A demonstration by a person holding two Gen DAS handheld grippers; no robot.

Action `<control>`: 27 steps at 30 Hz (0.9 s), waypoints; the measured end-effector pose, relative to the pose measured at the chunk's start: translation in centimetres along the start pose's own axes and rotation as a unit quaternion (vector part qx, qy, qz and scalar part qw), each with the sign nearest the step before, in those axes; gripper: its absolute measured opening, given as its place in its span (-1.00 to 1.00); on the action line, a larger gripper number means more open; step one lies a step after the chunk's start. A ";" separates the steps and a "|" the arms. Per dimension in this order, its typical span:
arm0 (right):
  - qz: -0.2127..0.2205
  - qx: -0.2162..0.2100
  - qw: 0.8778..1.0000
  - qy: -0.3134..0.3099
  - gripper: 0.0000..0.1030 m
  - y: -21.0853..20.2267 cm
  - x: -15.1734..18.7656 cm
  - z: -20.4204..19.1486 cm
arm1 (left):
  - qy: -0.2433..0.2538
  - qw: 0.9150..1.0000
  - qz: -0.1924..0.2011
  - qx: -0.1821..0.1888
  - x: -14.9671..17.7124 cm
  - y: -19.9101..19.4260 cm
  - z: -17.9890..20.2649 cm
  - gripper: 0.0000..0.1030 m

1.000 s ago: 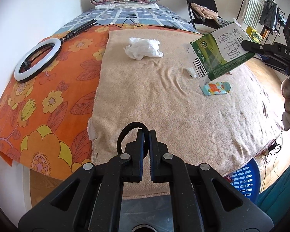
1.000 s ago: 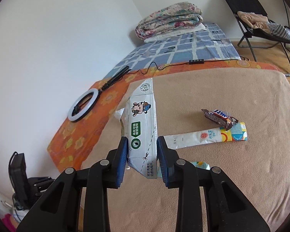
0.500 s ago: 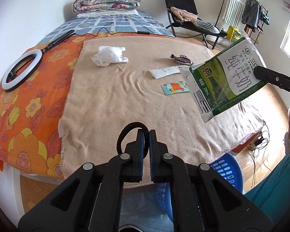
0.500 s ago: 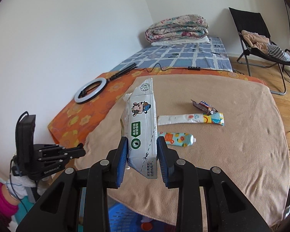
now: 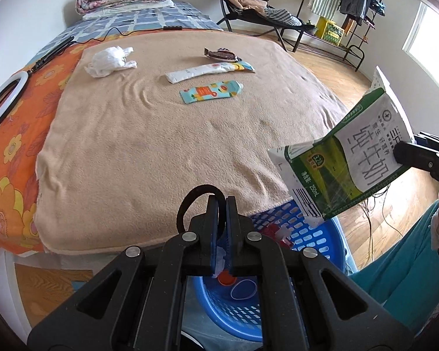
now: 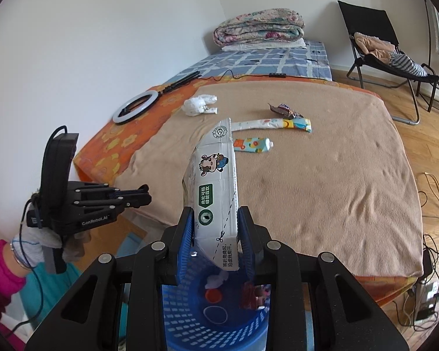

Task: Collect trash
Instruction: 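Carry hair tie and milk carton over the blue basket and release both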

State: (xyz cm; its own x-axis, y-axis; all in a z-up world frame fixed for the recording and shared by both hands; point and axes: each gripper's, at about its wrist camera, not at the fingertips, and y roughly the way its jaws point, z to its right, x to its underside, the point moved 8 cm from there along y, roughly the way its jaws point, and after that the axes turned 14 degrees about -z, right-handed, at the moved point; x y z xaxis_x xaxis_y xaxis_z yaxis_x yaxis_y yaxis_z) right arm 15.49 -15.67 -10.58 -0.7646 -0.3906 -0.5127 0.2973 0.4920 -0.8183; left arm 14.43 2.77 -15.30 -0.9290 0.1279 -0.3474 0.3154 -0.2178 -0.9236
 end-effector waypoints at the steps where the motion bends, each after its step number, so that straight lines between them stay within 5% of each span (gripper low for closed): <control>1: -0.005 0.004 1.000 -0.004 -0.44 0.1 0.7 -0.1 | 0.002 1.000 -0.004 0.001 0.3 0.3 0.3 -0.95; 27: -0.114 0.020 0.993 -0.026 -0.44 6.3 10.0 0.7 | 0.040 0.994 -0.106 0.000 5.9 7.9 4.8 -0.94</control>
State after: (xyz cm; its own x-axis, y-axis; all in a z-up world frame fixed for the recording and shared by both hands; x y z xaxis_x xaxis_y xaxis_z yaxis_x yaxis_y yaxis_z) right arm 10.14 -17.05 -21.00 -0.7842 -0.5286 -0.3249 0.1431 0.3554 -0.9237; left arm 10.55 -2.84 -23.87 -0.9564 0.2469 -0.1562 0.1136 -0.1786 -0.9773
